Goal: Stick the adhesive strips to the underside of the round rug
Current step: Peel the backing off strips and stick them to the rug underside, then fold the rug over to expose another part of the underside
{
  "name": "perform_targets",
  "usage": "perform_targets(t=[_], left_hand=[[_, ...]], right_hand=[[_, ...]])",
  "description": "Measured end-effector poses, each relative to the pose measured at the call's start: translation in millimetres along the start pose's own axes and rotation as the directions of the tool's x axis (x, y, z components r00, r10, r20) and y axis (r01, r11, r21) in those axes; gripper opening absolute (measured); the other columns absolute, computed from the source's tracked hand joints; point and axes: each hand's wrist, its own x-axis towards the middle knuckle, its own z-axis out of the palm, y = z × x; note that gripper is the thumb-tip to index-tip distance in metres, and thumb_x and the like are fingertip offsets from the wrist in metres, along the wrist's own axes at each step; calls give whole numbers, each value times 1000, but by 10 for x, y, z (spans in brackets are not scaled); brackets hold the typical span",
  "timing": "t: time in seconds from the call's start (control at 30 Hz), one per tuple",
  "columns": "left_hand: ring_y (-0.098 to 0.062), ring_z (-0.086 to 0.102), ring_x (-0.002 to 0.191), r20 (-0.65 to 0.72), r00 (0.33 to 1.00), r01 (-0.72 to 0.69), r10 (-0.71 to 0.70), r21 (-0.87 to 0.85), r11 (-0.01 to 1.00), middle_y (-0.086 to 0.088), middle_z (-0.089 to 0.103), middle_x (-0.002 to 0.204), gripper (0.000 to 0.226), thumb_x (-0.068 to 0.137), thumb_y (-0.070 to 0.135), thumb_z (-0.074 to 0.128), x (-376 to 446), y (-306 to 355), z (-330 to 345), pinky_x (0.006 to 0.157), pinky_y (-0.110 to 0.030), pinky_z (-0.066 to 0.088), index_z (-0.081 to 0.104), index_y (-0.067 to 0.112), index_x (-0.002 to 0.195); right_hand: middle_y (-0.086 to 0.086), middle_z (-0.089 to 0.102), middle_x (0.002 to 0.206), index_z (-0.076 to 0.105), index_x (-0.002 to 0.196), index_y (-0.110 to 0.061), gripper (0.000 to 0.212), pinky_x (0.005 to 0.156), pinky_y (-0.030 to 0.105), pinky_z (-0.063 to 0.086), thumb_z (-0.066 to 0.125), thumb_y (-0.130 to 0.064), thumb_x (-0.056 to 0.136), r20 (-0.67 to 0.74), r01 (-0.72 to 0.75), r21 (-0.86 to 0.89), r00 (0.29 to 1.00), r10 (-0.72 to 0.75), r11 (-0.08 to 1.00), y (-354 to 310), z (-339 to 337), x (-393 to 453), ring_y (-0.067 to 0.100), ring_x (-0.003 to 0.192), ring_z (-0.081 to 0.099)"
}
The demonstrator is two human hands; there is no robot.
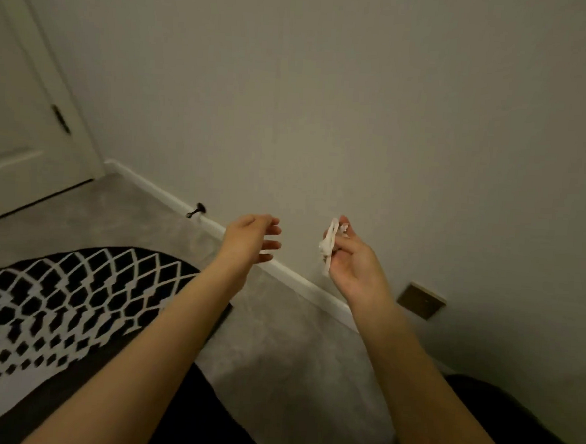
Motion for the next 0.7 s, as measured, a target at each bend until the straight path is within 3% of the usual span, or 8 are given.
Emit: perform_targets(t=[0.07,0.17,0.27,0.33,0.43,0.57,0.7], left_hand=[[-17,62,77,84,996,9,-11,21,1000,-2,63,93,21,98,21,43,-158,-70,363,72,-30,52,61,13,103],[-17,62,75,228,972,39,-54,67,997,-3,63,93,22,98,22,42,-415,-206,883,68,-29,52,61,14,101],[-17,62,75,387,916,53,-106,145,988,-2,64,93,21,98,26,42,-655,-371,1297,68,-29,51,61,18,96],[-17,62,81,481,864,50,-153,220,974,0,64,93,22,99,29,41,-794,-479,1510,70,-29,51,61,19,97],[-19,60,83,553,808,61,-203,264,963,2,63,91,24,100,30,40,-923,-613,1743,72,-29,49,60,15,100],[-18,59,80,572,778,91,-260,307,947,-3,63,95,24,100,29,40,-1110,-816,1988,70,-28,48,59,16,95],[-16,57,74,583,747,115,-321,362,925,-2,62,94,26,100,29,40,-1254,-978,2143,63,-25,45,60,11,102]], right_hand=[[8,59,96,60,98,-8,23,87,28,47,45,8,92,-76,84,-13,993,-85,996,-220,-251,-231,16,87,57],[5,59,96,58,113,-4,25,87,27,46,46,5,93,-212,219,-128,947,-242,967,-459,-710,-500,14,87,58],[2,61,100,59,116,-9,25,72,16,45,50,-2,93,-317,245,-450,855,-410,859,-629,-1315,-745,3,87,61],[10,63,108,66,108,-15,21,67,25,47,58,-9,90,-456,203,-552,739,-496,809,-693,-1774,-934,19,94,62],[14,62,112,64,117,-10,27,62,26,46,59,-11,90,-634,135,-559,566,-527,818,-768,-2328,-1172,26,92,59],[14,63,112,63,115,-10,27,70,33,50,64,-12,88,-699,68,-573,480,-530,816,-804,-2775,-1417,30,94,61],[13,61,116,60,119,-7,32,76,34,49,64,-7,87,-740,43,-545,443,-505,837,-779,-3026,-1513,23,86,57]])
